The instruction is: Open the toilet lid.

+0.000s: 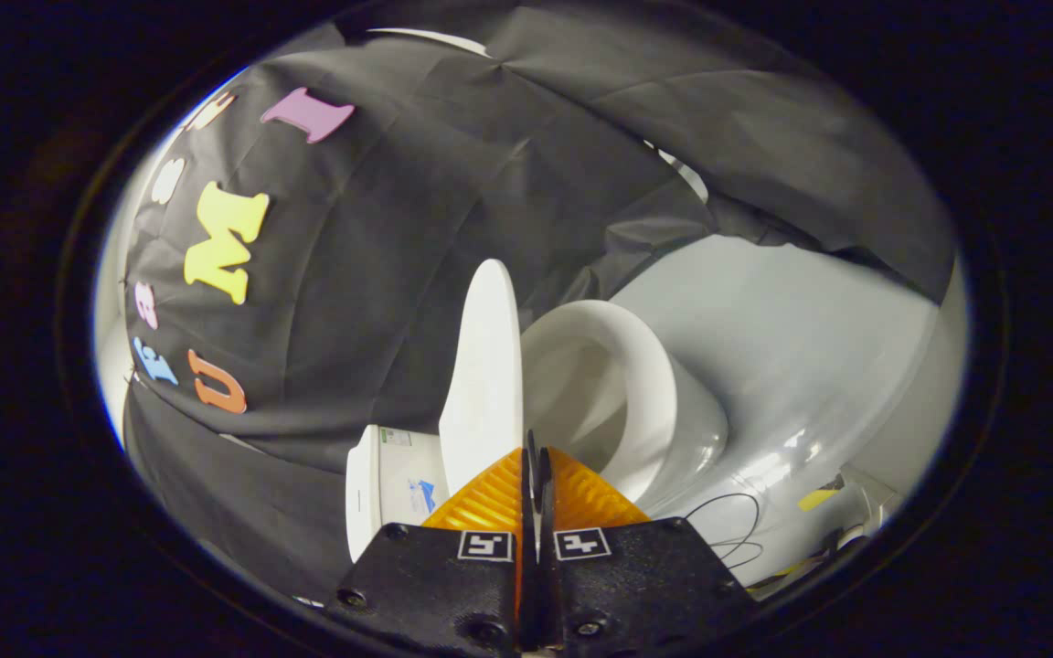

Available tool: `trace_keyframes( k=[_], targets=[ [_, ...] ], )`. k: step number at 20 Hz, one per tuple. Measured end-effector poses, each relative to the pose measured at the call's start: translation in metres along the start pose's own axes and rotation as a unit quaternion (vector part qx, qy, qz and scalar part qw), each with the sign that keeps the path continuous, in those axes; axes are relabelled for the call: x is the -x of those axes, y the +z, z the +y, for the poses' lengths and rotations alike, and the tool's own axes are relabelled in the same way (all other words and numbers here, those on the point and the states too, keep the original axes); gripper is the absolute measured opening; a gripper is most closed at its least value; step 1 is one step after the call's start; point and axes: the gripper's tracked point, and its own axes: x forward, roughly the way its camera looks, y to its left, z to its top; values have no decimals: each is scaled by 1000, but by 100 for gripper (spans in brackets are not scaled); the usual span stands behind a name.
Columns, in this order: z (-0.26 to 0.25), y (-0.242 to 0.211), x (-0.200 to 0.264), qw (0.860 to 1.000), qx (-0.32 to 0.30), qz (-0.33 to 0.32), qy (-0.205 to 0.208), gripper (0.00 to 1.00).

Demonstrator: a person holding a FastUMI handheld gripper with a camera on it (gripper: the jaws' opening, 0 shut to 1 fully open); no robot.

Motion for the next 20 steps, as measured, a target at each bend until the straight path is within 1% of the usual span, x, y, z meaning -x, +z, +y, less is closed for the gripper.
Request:
trace_keyframes(
  k=[3,6,10,14,15,20],
  targets=[
    [32,0,9,1000,21,-6,6,4],
    [53,-3,13,998,57,-19,-8,4],
    [82,-9,20,995,93,-25,-12,4],
    [105,-14,22,989,141,-34,-26,4],
    [114,-11,29,988,146,-36,-24,4],
    [116,-16,24,984,172,-36,-29,5]
  ],
)
